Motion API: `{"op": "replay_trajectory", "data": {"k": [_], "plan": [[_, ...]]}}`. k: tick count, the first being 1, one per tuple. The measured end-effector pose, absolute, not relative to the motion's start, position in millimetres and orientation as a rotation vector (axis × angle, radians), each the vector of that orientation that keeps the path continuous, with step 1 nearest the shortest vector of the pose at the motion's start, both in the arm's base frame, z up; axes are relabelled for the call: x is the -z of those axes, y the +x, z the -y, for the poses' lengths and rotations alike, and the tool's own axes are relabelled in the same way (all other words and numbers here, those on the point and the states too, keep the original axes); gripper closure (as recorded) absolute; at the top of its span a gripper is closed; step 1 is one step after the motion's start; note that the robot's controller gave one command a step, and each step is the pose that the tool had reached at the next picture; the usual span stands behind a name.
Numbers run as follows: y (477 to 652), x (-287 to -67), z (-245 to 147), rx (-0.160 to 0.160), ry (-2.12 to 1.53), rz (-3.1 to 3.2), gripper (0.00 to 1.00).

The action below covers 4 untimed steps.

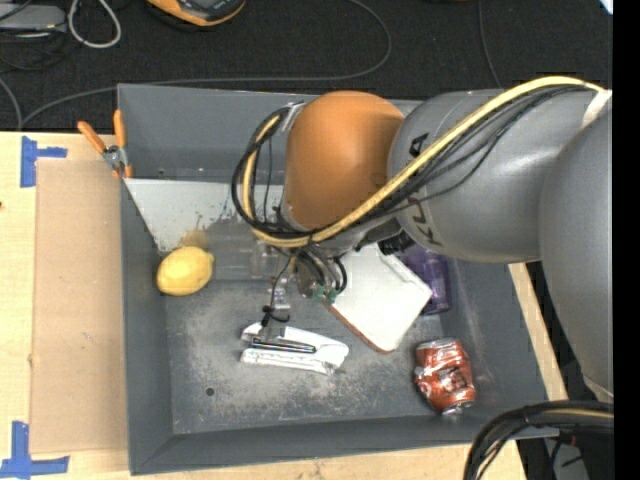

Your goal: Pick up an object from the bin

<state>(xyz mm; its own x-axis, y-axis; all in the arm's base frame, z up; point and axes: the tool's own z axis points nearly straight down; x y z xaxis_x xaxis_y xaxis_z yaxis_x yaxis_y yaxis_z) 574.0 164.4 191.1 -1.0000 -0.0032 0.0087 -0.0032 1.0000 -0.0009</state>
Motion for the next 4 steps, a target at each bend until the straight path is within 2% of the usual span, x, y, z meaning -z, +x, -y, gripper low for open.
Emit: {"op": "replay_trajectory", "data": {"k": [1, 2, 3, 4], "plan": [[575.5, -196, -163, 0.000, -0.002, 3.139, 0.00], [556.1, -67, -81, 0.002, 0.271, 3.113, 0.00], [543.3, -135, -86, 0.006, 0.001, 3.147, 0.00], [538.2, -99, -86, 0.001, -0.012, 3.125, 0.00]]}}
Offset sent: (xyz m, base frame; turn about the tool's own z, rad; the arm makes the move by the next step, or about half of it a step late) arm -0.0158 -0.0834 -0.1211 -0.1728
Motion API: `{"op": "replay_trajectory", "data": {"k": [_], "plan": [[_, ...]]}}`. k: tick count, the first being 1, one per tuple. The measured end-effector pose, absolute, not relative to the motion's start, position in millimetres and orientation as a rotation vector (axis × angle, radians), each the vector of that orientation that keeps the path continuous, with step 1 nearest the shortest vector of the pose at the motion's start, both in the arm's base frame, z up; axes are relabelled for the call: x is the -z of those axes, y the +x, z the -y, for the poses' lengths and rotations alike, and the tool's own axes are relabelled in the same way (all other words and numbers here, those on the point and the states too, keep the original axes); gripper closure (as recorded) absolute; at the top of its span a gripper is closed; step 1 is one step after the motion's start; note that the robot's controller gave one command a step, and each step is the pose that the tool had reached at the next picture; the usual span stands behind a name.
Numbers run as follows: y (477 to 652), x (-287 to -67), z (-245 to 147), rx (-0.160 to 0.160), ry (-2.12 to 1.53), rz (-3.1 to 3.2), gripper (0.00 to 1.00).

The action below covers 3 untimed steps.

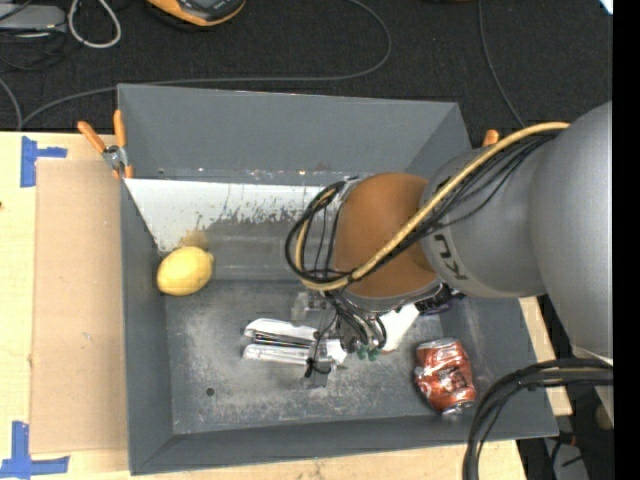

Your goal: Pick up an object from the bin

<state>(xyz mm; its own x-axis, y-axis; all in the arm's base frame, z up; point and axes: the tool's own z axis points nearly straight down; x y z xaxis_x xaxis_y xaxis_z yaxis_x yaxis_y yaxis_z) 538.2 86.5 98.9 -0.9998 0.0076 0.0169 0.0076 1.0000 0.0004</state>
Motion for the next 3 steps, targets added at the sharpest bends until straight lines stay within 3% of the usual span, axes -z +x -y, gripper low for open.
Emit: {"op": "replay_trajectory", "data": {"k": [1, 2, 3], "plan": [[528.1, -70.5, -80.4, 0.008, -0.080, 3.147, 0.00], [523.8, -72.5, -86.2, 0.008, -0.093, 3.129, 1.00], [523.8, -72.5, -86.2, 0.008, -0.095, 3.129, 1.00]]}}
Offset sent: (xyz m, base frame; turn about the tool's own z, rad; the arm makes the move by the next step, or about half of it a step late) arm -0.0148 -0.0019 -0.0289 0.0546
